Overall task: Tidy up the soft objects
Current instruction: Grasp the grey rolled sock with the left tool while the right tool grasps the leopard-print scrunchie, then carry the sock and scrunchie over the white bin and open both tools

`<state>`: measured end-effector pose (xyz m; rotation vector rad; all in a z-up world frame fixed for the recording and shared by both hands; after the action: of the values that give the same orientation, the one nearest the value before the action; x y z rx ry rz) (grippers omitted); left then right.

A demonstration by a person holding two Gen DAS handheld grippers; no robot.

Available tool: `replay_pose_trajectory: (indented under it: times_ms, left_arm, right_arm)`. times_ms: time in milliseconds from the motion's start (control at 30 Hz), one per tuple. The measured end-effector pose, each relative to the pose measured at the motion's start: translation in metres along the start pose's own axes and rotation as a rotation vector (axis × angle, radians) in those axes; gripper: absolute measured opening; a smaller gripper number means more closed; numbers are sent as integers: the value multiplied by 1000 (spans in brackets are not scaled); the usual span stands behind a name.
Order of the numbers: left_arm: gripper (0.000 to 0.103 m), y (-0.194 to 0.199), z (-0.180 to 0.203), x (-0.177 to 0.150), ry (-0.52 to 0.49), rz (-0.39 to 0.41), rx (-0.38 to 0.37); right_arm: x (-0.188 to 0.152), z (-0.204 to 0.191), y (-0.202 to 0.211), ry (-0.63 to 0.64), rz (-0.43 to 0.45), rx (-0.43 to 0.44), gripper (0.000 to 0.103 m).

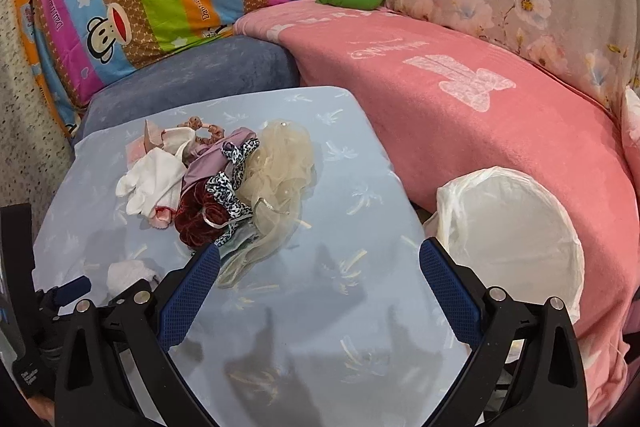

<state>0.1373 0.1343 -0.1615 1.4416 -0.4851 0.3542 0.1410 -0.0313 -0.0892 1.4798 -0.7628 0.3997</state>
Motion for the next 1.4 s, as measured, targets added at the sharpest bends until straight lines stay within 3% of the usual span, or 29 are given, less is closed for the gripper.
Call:
replay_pose_trajectory:
  times_ms: [67,200,267,333,433,600,900,1000,1400]
  left_arm:
    - [92,-4,0,-1,-3,-11,-14]
    - [68,-7,1,0,6,-35,-66]
    - [61,-9,0,2,14,-46,-88]
    - [49,-8,-1,5,19,-47,-104]
    - [40,-4,0,9,10,-39,-125]
    - [38,8,1,29,2,6,-131]
    - [38,17,2,67,-10,75,-94]
    - [38,20,2,73,-18,87,-82]
    - [38,46,28,92,-59,144,-90]
  right_arm:
    - [0,-4,-8,0,-13,0,96]
    - [3,-13,-21,-11,-28,10,96]
    - [6,-18,-24,-10,-29,18,96]
    - [10,-27,-25,-4,-27,36,92]
    - [16,-41,-31,13,-28,54,85]
    - [23,-58,-44,15,-53,102,64]
    - [18,-80,-80,41,-130,143,35]
    - [17,-81,-83,48,-140,148,4]
    - [74,-60,-20,-20,0,236,1]
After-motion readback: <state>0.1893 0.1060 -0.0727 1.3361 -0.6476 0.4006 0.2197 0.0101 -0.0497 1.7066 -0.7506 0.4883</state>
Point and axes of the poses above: each gripper's, at about its wrist camera, not at the fingertips, and y roughly against the way its jaws point, z to its right, x to its top, the point moved 10 cm from there along -y, roughly the way its jaws point, and after that the axes turned 7 degrees about -y, right-handed, at the moved point
